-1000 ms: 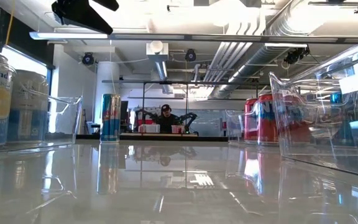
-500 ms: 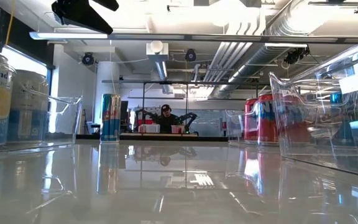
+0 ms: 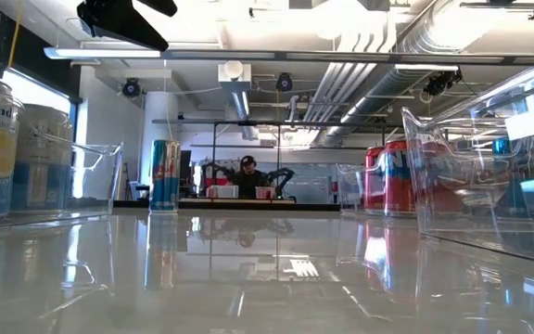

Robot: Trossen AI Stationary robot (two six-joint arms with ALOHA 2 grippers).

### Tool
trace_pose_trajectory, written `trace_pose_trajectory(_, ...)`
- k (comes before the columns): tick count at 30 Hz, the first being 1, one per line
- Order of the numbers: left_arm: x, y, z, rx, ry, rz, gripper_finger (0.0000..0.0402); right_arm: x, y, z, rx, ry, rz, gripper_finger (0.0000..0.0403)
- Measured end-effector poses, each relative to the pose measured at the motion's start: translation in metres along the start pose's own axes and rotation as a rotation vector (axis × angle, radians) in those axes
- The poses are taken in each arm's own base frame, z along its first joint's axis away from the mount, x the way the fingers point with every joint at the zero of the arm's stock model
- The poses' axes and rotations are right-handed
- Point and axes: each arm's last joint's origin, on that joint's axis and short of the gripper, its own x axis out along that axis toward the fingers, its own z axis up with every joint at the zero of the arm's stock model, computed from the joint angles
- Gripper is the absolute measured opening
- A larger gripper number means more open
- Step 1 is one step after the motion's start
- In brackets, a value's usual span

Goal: Sort soda cans
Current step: Put the bottom right blue soda can into the bottom right transparent bin, then put the top right blue soda can into the bottom right transparent bin

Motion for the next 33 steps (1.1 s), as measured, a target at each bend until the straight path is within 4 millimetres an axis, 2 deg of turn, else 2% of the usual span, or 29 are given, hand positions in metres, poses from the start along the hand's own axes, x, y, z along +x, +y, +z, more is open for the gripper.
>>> trace_pose_trajectory(4, 0.0, 0.0, 0.0, 0.0, 0.0, 0.0, 0.0345, 0.0, 0.0, 0.002, 0.007, 0.011, 0.003, 0.0294)
trace_pose_trajectory(14, 0.0, 0.0, 0.0, 0.001, 0.0, 0.0, 0.0345, -0.002, 0.0, 0.005, -0.04, 0.033, 0.005, 0.0305)
trace_pose_trajectory(17, 0.0, 0.0, 0.0, 0.001, 0.001, 0.0, 0.0345, -0.014, -0.001, 0.007, -0.061, -0.006, 0.016, 0.0306)
trace_pose_trajectory(20, 0.0, 0.0, 0.0, 0.0, 0.0, 0.0, 0.0345, -0.041, -0.008, 0.011, -0.083, -0.083, 0.005, 0.0306)
trace_pose_trajectory(24, 0.0, 0.0, 0.0, 0.001, 0.0, 0.0, 0.0345, -0.081, -0.031, 0.026, -0.052, -0.224, -0.137, 0.0307)
trace_pose_trajectory(27, 0.0, 0.0, 0.0, 0.009, 0.0, 0.0, 0.0345, -0.101, -0.049, 0.049, -0.116, -0.321, -0.076, 0.0307)
trace_pose_trajectory(29, 0.0, 0.0, 0.0, 0.01, -0.001, 0.0, 0.0345, -0.106, -0.07, 0.069, -0.075, -0.334, -0.15, 0.0307)
trace_pose_trajectory(33, 0.0, 0.0, 0.0, 0.025, -0.001, -0.001, 0.0345, -0.095, -0.124, 0.11, -0.024, -0.292, -0.27, 0.0307)
